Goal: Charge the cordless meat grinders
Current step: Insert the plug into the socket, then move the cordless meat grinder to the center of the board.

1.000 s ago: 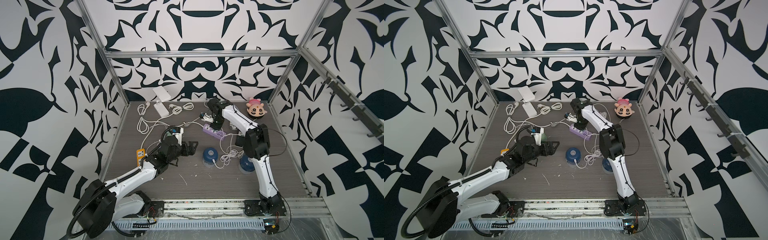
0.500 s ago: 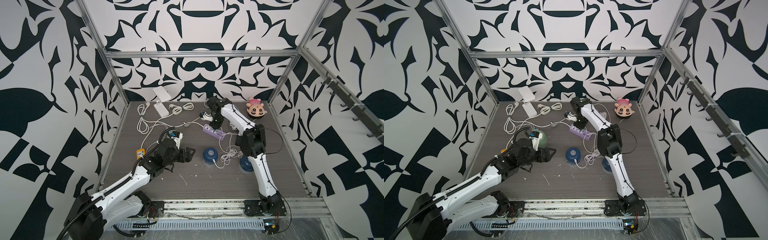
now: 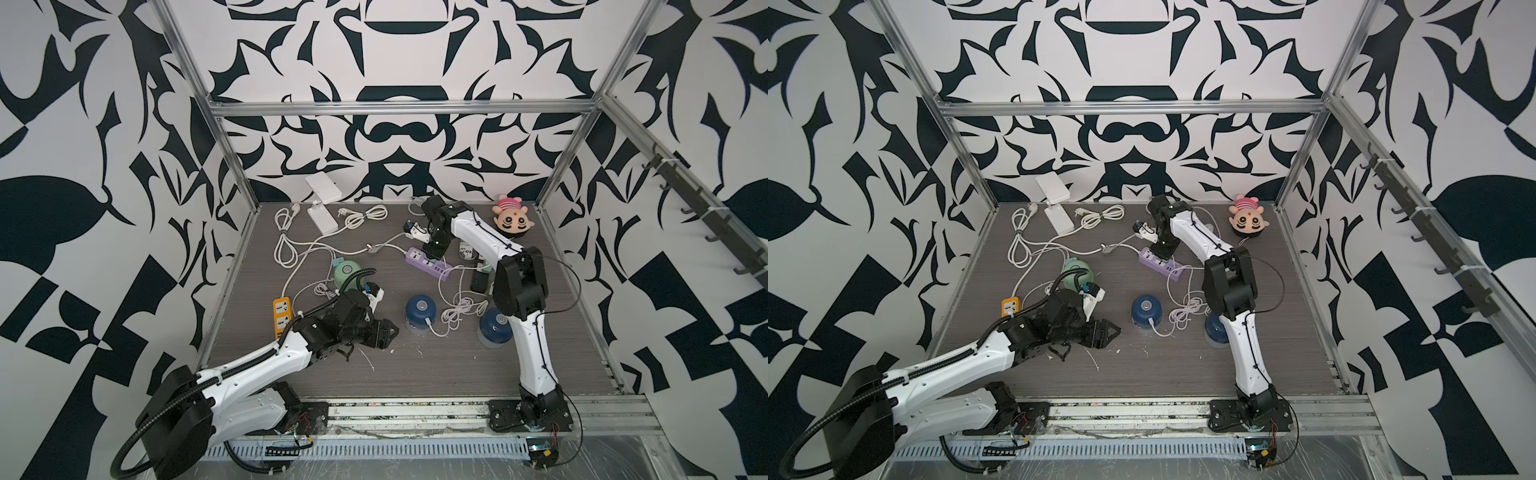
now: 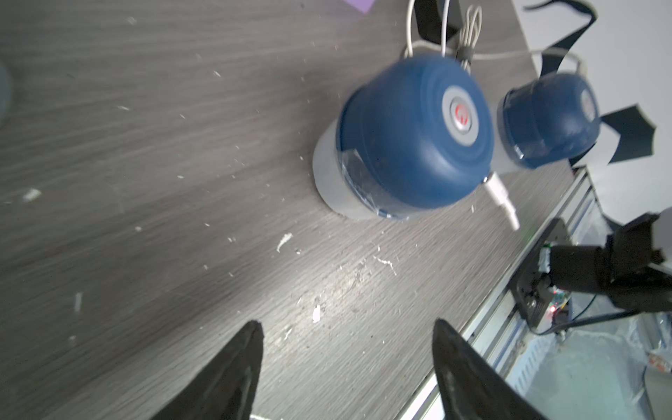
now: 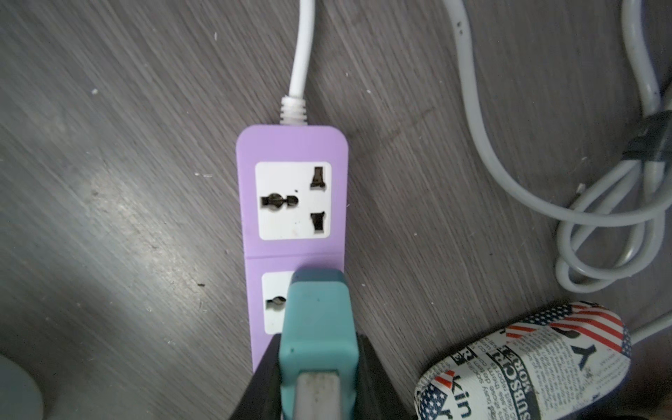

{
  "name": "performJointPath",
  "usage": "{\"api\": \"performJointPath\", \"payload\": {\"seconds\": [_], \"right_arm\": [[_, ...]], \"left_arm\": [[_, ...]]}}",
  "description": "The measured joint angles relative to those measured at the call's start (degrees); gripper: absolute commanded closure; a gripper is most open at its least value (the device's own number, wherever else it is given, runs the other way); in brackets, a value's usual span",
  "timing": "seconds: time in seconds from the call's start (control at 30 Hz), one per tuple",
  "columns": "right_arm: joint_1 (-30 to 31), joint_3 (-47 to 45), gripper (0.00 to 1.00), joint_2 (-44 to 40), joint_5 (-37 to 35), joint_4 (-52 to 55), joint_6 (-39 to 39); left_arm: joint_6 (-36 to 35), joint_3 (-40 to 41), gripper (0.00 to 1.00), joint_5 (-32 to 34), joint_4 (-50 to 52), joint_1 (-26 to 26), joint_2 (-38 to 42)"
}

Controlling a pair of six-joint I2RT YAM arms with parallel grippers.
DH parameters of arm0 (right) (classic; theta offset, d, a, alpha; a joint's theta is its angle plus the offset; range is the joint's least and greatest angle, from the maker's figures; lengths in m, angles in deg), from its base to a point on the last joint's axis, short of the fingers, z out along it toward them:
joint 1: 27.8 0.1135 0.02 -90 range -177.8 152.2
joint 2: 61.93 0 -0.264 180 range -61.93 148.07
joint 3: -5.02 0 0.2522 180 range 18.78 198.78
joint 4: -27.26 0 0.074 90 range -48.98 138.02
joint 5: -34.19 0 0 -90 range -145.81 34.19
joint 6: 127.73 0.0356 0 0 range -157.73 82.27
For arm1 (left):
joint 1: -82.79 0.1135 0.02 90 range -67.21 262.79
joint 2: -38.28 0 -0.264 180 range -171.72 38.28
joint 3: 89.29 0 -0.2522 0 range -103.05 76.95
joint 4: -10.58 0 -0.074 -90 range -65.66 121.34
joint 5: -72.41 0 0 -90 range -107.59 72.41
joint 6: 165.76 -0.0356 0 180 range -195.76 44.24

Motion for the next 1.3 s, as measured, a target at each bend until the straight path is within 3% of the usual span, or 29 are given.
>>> {"api": "performJointPath", "payload": {"seconds": [0.13, 0.27, 0.33, 0.4, 0.43, 0.63, 0.9, 1.3], "right_arm": [[-0.59, 0.02, 1.0, -0.11, 1.09, -0.04, 0.79], [-0.85, -0.9, 0.74, -0.94, 1.38, -1.09, 2.32], [-1.07, -2.14, 0.66, -1.81, 1.46, -1.77, 3.34], [-1.29, -2.91, 0.34, -2.36, 1.66, -1.99, 4.24], [-1.42, -3.1, 0.06, -2.58, 1.7, -2.03, 4.83], [-1.81, -2.86, 0.0, -4.37, 2.21, -2.21, 6.8], [-2.08, -2.54, 0.0, -10.73, 2.54, -2.97, 8.9], [-2.64, -21.35, 0.0, -36.96, -0.09, -17.68, 19.52]], "left_arm": [[-2.03, 0.02, 0.24, 0.28, -1.33, -3.34, -4.28], [-4.28, -0.02, 0.24, 0.9, -4.09, -5.22, -9.53], [-5.31, -0.13, 0.24, 1.27, -5.57, -5.53, -12.11], [-6.25, -0.22, 0.25, 1.7, -6.75, -5.73, -14.12], [-6.8, -0.31, 0.25, 1.86, -7.34, -5.86, -14.95], [-8.83, -2.58, 0.26, 2.23, -10.75, -6.34, -18.56], [-10.6, -4.92, 0.26, 2.45, -14.93, -6.58, -23.12], [-13.16, -16.24, 0.27, 1.75, -18.21, -6.58, -34.27]]}}
